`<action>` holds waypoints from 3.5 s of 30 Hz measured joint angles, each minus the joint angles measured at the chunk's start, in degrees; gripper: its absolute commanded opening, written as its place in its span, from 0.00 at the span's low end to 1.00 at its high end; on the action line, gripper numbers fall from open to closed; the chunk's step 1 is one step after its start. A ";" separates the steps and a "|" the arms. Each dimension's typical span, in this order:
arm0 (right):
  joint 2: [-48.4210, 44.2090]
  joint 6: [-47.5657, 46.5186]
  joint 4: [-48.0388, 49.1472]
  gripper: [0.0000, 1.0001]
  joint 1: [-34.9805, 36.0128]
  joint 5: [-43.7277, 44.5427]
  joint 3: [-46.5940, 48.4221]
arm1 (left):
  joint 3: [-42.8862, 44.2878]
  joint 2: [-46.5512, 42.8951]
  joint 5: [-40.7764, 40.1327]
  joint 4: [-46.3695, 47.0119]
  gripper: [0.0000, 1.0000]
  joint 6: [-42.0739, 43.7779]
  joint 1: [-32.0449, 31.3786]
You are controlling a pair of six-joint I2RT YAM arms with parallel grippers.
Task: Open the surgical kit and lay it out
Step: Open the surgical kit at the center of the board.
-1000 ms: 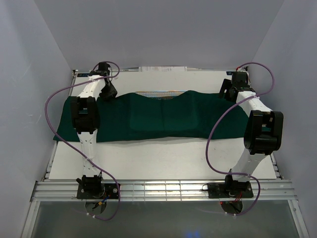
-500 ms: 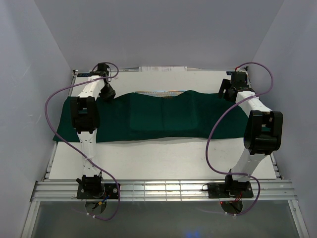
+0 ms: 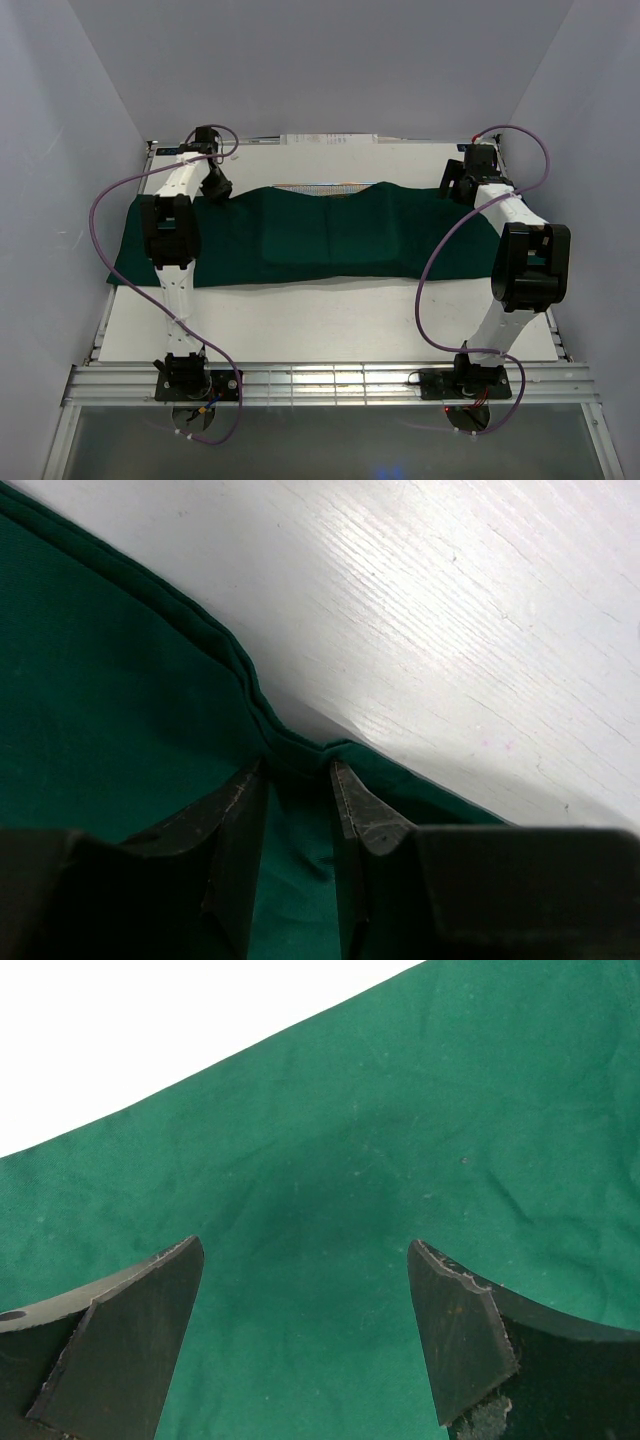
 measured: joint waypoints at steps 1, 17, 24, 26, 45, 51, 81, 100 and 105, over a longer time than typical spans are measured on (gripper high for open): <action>0.00 0.00 0.00 0.88 0.04 -0.04 0.00 | 0.00 -0.07 0.17 0.00 0.41 0.02 0.00; 0.00 -0.02 -1.70 0.88 0.26 -0.39 0.79 | -1.20 -4.42 4.20 0.07 0.50 0.61 0.07; 0.00 -0.02 -2.43 0.88 0.26 -0.42 0.79 | -1.20 -4.35 4.44 0.00 0.59 0.63 0.07; 0.00 -0.02 -2.45 0.88 0.26 -0.42 0.79 | -1.09 -4.31 4.35 0.07 0.61 0.33 0.07; 0.00 -0.85 -2.43 0.88 2.23 -1.20 0.79 | 0.72 -1.79 2.69 1.62 0.52 -1.73 0.07; 0.00 -0.85 -2.40 0.88 2.23 -1.22 0.79 | -1.20 -1.79 1.97 1.81 0.41 -1.38 0.07; 13.99 12.74 -12.11 0.86 8.87 1.70 21.88 | -2.27 -3.13 2.01 1.29 0.19 0.37 0.07; 27.85 17.62 -13.55 0.79 12.90 -3.19 35.26 | -2.27 -3.13 2.45 1.31 0.19 0.35 0.07; 28.17 17.55 -15.04 0.62 12.90 -3.43 35.26 | -2.27 -3.13 2.40 1.31 0.19 0.39 0.07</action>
